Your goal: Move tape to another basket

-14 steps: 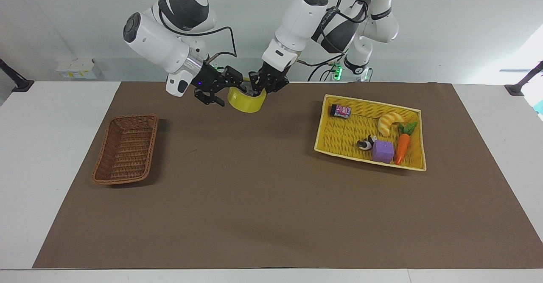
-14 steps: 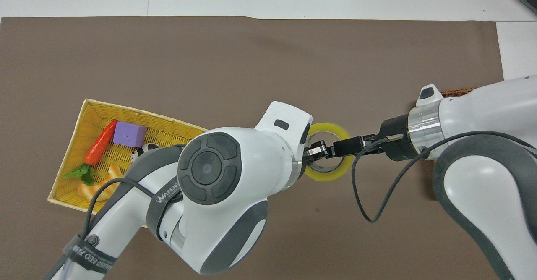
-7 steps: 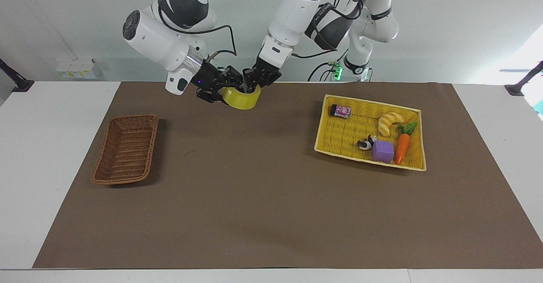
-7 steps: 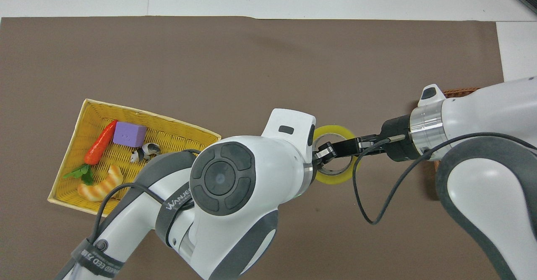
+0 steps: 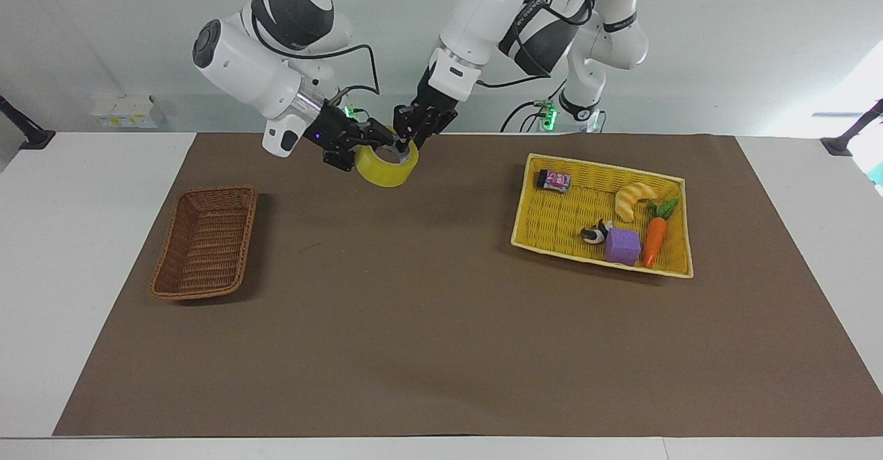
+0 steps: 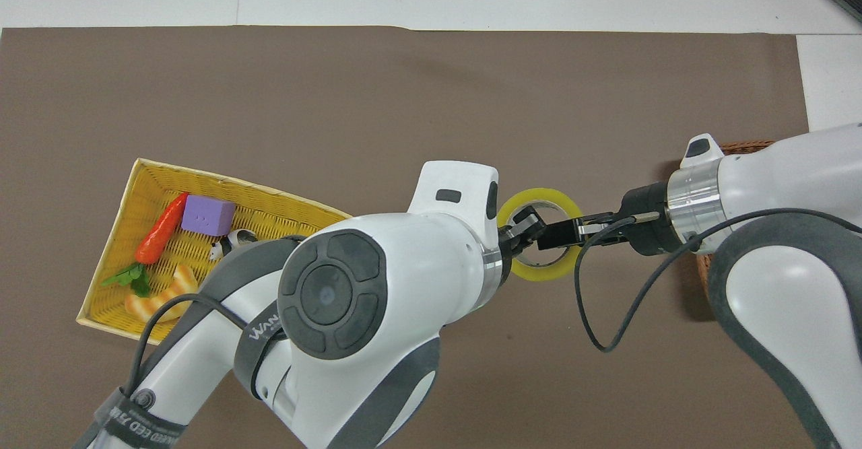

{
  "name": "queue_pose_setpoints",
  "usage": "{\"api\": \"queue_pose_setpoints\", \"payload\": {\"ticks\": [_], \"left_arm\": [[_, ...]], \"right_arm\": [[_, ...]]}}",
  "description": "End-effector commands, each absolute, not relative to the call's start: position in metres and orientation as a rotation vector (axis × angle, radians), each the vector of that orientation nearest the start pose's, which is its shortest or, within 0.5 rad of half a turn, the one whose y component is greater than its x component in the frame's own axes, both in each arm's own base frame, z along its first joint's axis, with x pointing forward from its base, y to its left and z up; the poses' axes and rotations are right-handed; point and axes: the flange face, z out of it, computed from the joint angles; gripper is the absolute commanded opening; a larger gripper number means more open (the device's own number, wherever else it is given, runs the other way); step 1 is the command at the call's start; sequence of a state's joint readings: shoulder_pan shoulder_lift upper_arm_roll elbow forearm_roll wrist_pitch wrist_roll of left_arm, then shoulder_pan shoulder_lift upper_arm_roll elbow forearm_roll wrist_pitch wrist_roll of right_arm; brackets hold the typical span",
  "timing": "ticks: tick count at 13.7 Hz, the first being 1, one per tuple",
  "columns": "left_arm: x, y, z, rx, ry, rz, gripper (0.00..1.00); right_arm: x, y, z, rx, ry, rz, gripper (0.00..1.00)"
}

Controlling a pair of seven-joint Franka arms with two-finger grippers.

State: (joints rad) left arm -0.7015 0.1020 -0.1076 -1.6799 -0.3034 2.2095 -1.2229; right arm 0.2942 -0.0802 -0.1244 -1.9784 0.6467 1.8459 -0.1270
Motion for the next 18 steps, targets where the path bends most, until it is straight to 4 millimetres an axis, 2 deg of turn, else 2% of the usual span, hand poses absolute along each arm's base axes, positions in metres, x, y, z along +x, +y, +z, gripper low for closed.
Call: {"api": "queue_pose_setpoints", "payload": {"ticks": [1,4,6,8,10,12,14,16,18], "left_arm": [[0.432,-0.448,0.602,2.512,0.731,-0.028,1.0],[0.45,-0.414,0.601,2.575,0.755,-0.049,1.0],[0.468,-0.387,0.594,2.653,0.624,-0.036,1.0],[0.487,-0.353,0.586,2.735,0.446,-0.038,1.0],[0.507,-0.316,0.579,2.784,0.316,-0.046,1.0],[0.522,-0.282,0.576,2.82,0.142,-0.031,1.0],[0.54,-0.237,0.573,2.879,-0.087,0.028,1.0],[0.553,-0.198,0.568,2.914,-0.208,0.032,1.0],[0.559,-0.165,0.568,2.97,-0.189,0.017,1.0]], "right_arm": [[0.517,0.129,0.512,-2.511,-0.104,0.095,0.0],[0.519,0.11,0.51,-2.505,-0.081,0.112,0.0],[0.52,0.08,0.509,-2.493,-0.108,0.104,0.0],[0.521,0.04,0.508,-2.482,-0.115,0.082,0.0],[0.52,-0.008,0.506,-2.496,-0.076,0.047,0.0],[0.52,-0.06,0.507,-2.582,-0.051,0.011,0.0],[0.523,-0.098,0.508,-2.664,-0.026,-0.006,0.0],[0.528,-0.113,0.511,-2.683,0.025,-0.041,0.0],[0.536,-0.128,0.506,-2.733,0.095,-0.08,0.0]]}}
